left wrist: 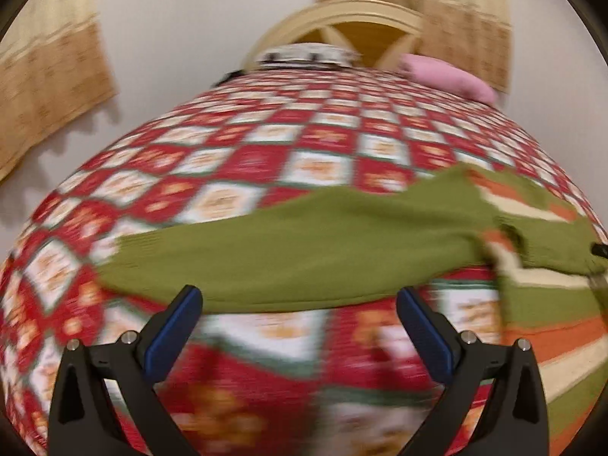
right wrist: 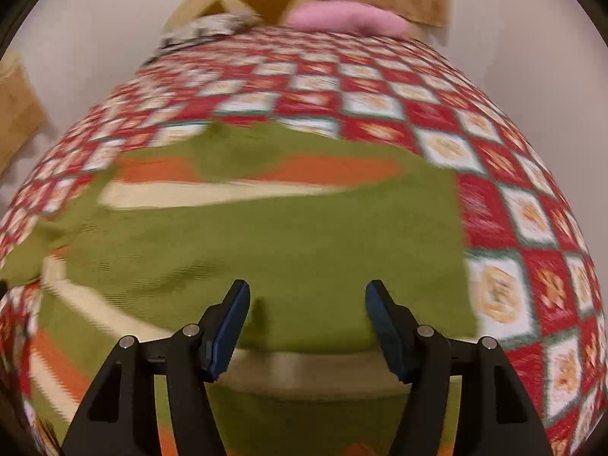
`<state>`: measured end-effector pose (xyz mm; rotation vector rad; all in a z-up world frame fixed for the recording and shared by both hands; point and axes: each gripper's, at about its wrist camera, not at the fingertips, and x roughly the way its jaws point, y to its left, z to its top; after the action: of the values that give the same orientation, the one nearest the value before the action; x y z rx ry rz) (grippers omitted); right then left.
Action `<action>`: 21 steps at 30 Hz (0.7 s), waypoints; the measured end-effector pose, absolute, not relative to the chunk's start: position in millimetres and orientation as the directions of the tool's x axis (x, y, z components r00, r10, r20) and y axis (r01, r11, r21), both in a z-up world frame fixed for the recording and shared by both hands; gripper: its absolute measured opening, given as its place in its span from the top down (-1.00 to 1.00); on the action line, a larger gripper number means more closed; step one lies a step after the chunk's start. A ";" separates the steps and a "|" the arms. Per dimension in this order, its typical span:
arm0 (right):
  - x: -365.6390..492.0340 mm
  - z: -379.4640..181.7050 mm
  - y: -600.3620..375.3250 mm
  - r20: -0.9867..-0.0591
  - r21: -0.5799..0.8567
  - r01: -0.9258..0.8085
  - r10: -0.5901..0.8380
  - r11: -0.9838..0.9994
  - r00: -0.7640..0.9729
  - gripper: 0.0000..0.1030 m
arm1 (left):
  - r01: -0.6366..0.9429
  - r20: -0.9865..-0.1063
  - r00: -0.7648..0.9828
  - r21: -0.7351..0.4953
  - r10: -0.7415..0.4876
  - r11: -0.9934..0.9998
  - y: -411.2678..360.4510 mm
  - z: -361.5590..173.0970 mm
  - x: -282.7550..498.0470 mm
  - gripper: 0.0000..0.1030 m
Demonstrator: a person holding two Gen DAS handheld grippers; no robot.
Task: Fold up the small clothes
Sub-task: 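Move the left gripper to the other sleeve cuff and grasp it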
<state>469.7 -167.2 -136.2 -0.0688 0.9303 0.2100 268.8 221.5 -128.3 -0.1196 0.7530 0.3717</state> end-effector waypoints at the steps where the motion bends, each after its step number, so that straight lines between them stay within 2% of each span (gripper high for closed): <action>1: 464.3 -134.4 -154.2 -0.793 0.032 -0.245 0.174 0.969 0.584 -0.29 | -0.403 -0.687 0.657 0.030 0.312 0.915 234.0 -129.0 263.1 -1.00; 4: 457.0 -140.5 -112.6 -0.773 -0.001 -0.331 0.209 0.944 0.599 -0.30 | -0.495 -0.684 0.619 0.041 0.386 0.868 269.0 -129.4 246.9 -1.00; 8: 456.5 -170.6 -78.6 -0.790 -0.051 -0.368 0.188 0.928 0.584 -0.32 | -0.599 -0.684 0.579 0.013 0.444 0.801 310.9 -132.6 227.2 -1.00; 13: 459.2 -171.2 -87.4 -0.780 0.000 -0.339 0.212 0.941 0.589 -0.46 | -0.658 -0.715 0.583 -0.139 0.385 0.740 346.7 -144.3 213.7 -0.95; 17: 453.4 -174.1 -84.1 -0.772 -0.042 -0.333 0.181 0.942 0.609 -0.52 | -0.670 -0.718 0.607 -0.233 0.341 0.705 354.1 -151.3 218.2 -0.66; 21: 452.0 -174.4 -86.1 -0.767 -0.049 -0.325 0.172 0.945 0.618 -0.57 | -0.676 -0.724 0.611 -0.267 0.321 0.686 359.3 -157.1 230.1 -0.42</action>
<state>452.0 -86.1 -174.4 -0.1904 0.8586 0.2879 230.1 359.3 -157.1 -0.5640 0.6964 0.6118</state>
